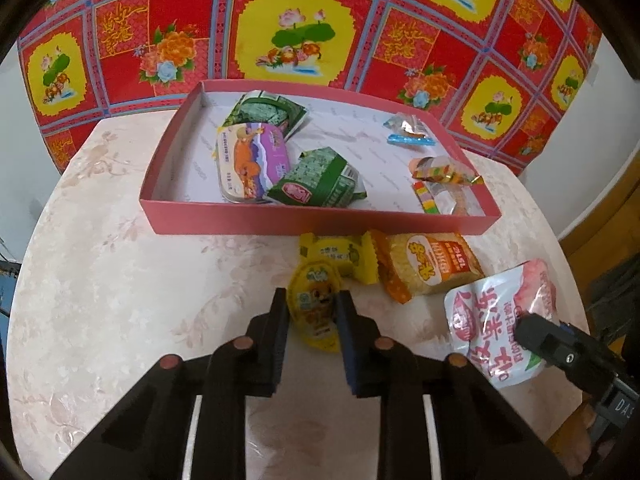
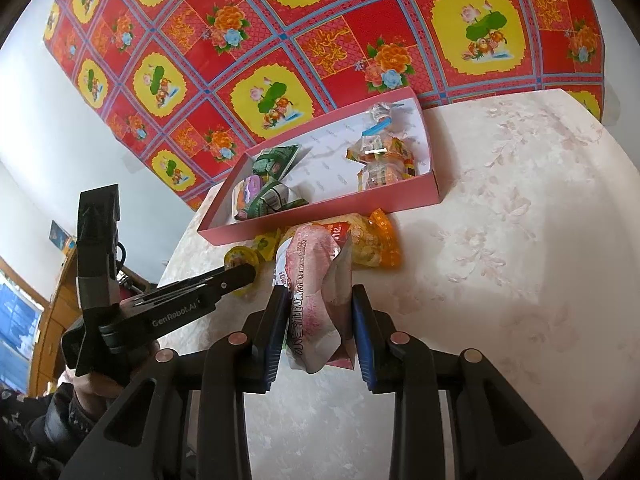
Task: Organize snacks
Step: 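Grasp the pink pouch with the right tool while the left tool grasps the yellow round candy, then carry the yellow candy with the left tool while the right tool carries the pink pouch into the box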
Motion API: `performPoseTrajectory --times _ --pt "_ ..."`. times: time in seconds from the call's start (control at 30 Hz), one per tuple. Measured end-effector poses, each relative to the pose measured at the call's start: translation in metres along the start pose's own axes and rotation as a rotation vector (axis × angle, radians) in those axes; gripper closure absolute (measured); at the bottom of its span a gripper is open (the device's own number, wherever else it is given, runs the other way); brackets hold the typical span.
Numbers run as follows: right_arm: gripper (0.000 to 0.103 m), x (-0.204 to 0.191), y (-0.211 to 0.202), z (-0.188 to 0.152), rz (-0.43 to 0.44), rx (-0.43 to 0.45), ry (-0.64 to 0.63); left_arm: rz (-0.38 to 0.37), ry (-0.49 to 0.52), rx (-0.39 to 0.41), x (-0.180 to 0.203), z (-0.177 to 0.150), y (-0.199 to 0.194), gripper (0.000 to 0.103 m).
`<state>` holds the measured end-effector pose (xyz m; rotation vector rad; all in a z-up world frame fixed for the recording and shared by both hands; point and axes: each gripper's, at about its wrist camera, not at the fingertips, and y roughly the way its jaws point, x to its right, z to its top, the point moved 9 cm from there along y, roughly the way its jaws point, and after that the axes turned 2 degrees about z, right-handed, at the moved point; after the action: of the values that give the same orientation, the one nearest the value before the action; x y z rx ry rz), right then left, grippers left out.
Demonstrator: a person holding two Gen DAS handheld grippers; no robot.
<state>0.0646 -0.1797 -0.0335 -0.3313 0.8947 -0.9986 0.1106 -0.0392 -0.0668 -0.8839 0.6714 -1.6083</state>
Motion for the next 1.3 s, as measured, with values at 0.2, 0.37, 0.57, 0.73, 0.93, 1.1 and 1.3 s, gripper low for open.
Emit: performPoseTrajectory --times 0.2,0.37,0.57,0.73,0.93,1.1,1.3 --pt "0.071 -0.007 -0.002 0.002 0.011 0.009 -0.017 -0.018 -0.006 0.016 -0.001 0.000 -0.012 0.079" --pt "0.071 -0.014 -0.007 0.008 0.017 0.022 -0.028 -0.026 0.000 0.048 0.002 0.008 -0.029 0.079" --pt "0.071 -0.020 -0.013 0.019 0.013 0.035 -0.045 -0.029 0.017 0.080 0.010 0.025 -0.042 0.079" --pt "0.071 -0.024 -0.015 0.034 0.018 0.053 -0.055 -0.028 0.017 0.090 0.012 0.038 -0.044 0.079" --pt "0.071 -0.026 -0.019 0.054 0.025 0.083 -0.062 -0.026 0.017 0.102 0.014 0.054 -0.045 0.079" --pt "0.071 -0.020 -0.015 0.068 0.026 0.093 -0.044 -0.023 0.018 0.104 0.016 0.066 -0.041 0.079" --pt "0.071 -0.013 -0.009 0.083 0.012 0.111 -0.034 -0.016 0.022 0.105 0.016 0.079 -0.033 0.079"
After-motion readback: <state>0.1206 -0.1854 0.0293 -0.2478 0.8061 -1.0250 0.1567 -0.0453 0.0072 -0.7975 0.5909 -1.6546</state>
